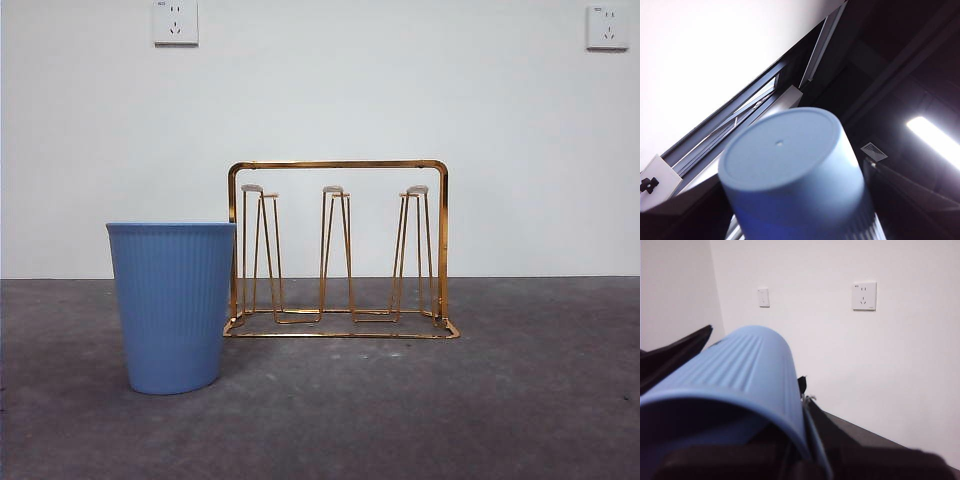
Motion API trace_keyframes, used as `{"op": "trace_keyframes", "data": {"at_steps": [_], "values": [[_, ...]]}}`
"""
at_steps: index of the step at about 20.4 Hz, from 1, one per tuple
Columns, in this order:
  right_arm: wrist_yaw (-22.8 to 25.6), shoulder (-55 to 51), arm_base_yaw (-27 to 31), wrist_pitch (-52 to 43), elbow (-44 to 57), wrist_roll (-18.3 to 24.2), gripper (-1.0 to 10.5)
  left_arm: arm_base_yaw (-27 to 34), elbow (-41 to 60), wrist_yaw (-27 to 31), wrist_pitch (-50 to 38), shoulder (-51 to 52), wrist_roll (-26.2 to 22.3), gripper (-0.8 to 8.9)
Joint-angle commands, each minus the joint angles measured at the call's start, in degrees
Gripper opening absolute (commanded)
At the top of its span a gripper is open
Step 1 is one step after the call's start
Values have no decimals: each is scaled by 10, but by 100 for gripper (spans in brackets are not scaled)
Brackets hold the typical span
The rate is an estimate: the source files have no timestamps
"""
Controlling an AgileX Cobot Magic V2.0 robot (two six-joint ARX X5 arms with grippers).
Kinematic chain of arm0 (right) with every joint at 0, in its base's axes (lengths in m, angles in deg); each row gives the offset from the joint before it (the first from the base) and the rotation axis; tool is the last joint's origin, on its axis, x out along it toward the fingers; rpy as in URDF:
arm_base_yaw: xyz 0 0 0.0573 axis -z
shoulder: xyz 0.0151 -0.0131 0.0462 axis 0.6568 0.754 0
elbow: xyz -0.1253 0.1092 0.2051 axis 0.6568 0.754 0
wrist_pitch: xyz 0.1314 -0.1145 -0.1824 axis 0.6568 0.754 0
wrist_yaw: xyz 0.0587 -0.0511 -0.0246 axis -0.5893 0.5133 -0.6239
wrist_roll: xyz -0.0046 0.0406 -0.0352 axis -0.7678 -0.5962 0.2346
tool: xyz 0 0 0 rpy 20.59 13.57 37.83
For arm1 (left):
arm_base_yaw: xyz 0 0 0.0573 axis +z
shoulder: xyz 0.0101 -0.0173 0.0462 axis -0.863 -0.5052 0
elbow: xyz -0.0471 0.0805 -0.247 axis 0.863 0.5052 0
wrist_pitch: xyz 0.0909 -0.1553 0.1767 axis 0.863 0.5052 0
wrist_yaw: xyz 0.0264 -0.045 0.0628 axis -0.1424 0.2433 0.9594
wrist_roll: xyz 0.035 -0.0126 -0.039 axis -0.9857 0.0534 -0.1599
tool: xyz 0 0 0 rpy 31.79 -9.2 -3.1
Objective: Pick up cup 1,put cup 1 in the cup rack,pick up cup 2,put cup 2 in the cup rack
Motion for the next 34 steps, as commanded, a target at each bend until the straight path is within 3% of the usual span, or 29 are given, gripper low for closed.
{"op": "trace_keyframes", "data": {"at_steps": [1, 7, 13, 20, 27, 30, 34], "values": [[25, 3, 4, 9, 3, 8, -12, 2, -2, -3, -13, 4, -38, -8], [26, 3, 4, 28, 3, 8, 21, 2, -2, -3, -2, 4, -42, -8], [40, -5, 4, 82, 3, 8, 314, 3, -2, -8, 8, 4, -60, -8], [117, -51, 4, 226, 3, 36, 324, 18, -2, -28, 43, 4, -85, -7], [243, -115, 4, 424, 3, 51, 321, 16, -2, -19, 187, 6, -235, -6], [284, -142, 4, 480, 3, 51, 321, -3, -3, 42, 268, 6, -324, -6], [307, -177, 4, 516, 3, 46, 320, -43, -3, 178, 346, 5, -446, -6]]}}
